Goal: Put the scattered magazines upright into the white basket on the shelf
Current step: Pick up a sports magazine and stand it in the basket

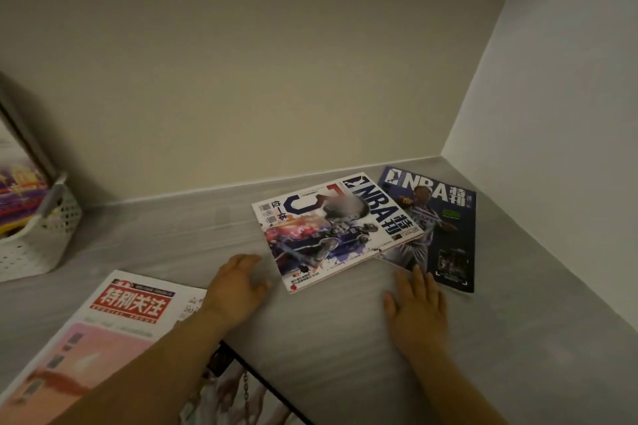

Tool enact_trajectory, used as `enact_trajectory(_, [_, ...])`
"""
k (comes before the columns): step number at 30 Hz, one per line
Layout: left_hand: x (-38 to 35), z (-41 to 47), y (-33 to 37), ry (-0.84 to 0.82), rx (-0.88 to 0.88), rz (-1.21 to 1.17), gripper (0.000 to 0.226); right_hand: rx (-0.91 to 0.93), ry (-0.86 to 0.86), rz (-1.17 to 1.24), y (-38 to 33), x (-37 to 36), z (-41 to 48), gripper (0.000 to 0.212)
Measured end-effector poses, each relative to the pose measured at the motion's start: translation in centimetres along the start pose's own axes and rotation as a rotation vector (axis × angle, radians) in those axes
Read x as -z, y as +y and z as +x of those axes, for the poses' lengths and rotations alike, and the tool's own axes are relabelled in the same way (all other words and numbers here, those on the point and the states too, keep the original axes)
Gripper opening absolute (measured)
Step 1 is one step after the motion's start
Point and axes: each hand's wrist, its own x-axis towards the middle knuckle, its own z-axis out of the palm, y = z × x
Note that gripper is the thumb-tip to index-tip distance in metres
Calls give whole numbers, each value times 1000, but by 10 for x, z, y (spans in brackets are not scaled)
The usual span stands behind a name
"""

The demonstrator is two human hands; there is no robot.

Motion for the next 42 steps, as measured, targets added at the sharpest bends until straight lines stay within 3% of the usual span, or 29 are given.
enact_trajectory(9, [-9,67,41,16,-82,264,47,22,-29,21,4,-3,6,57])
enact_trajectory(13, [3,106,47,74,8,-19,31,17,-17,47,6,-7,7,58])
enact_trajectory(15, [7,121,37,66,61,15,32,15,-12,48,7,-8,7,58])
enact_trajectory(23, [17,149,20,-42,77,169,87,-9,-37,55,5,-9,9,60])
enact_trajectory(27, [23,142,36,-70,104,411,88,-10,-36,54,4,-7,7,59])
enact_trajectory(29, [26,134,48,-30,69,475,72,-18,-40,57,3,-5,7,59])
enact_trajectory(32, [32,111,57,87,5,356,35,-23,-56,59,1,-2,6,60])
enact_trajectory(39, [48,31,42,468,-177,-63,29,-11,-14,86,-3,10,-4,53])
enact_trajectory(42, [71,3,41,564,-262,-179,24,-75,20,325,-16,22,-12,50])
